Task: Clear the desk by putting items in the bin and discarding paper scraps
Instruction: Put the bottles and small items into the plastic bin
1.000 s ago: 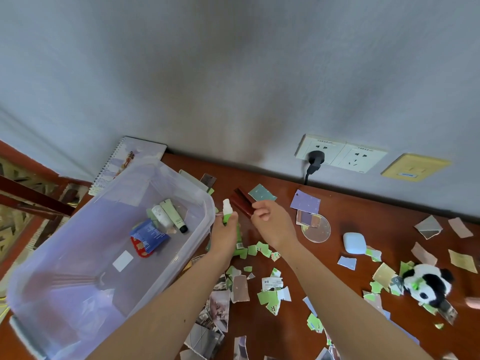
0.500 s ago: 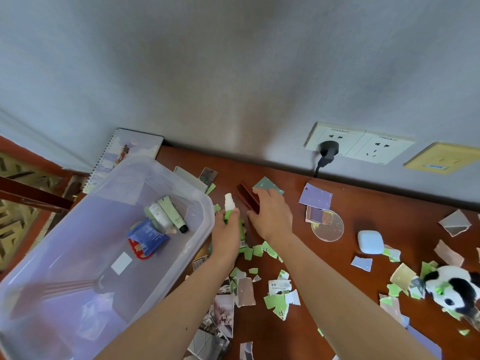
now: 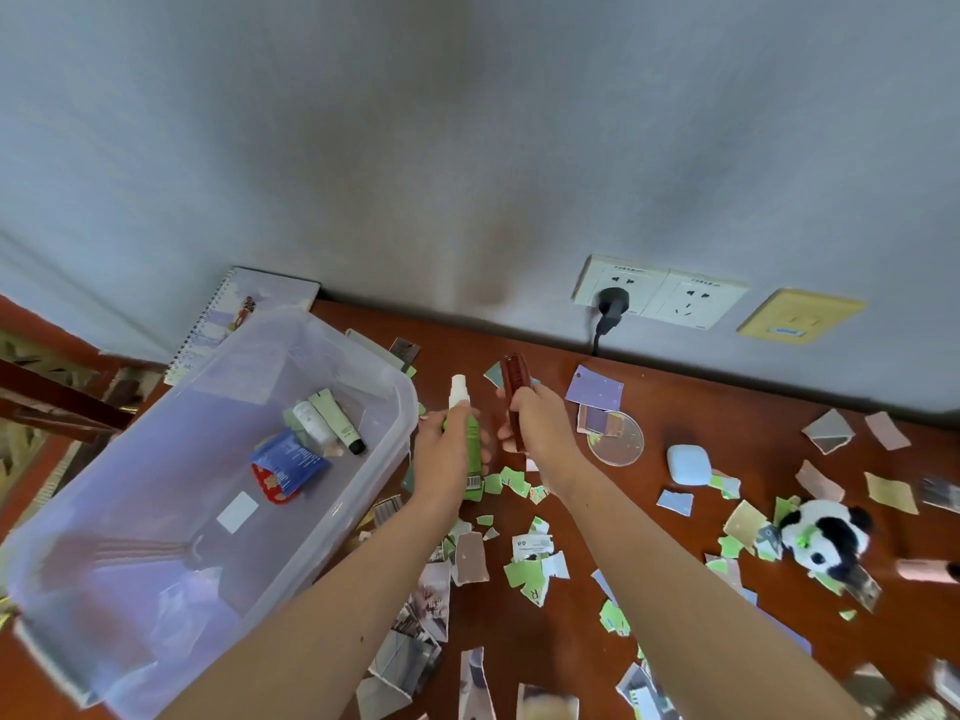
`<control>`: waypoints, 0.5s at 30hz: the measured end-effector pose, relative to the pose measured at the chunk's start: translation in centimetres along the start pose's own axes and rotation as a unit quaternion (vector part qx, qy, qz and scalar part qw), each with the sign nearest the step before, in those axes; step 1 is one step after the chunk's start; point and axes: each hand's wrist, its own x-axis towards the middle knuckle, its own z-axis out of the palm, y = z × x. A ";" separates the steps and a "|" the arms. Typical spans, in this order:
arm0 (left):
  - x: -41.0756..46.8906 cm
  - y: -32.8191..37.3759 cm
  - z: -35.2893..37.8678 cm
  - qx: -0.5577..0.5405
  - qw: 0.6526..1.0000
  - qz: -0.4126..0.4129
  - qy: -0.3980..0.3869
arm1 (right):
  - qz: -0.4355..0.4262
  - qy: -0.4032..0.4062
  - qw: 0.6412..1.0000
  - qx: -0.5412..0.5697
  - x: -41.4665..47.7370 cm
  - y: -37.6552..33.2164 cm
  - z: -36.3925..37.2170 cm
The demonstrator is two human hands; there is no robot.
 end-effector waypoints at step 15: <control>-9.9 4.5 -7.9 -0.138 0.983 0.115 0.031 | -0.048 -0.147 0.984 0.093 -11.9 -2.7 5.2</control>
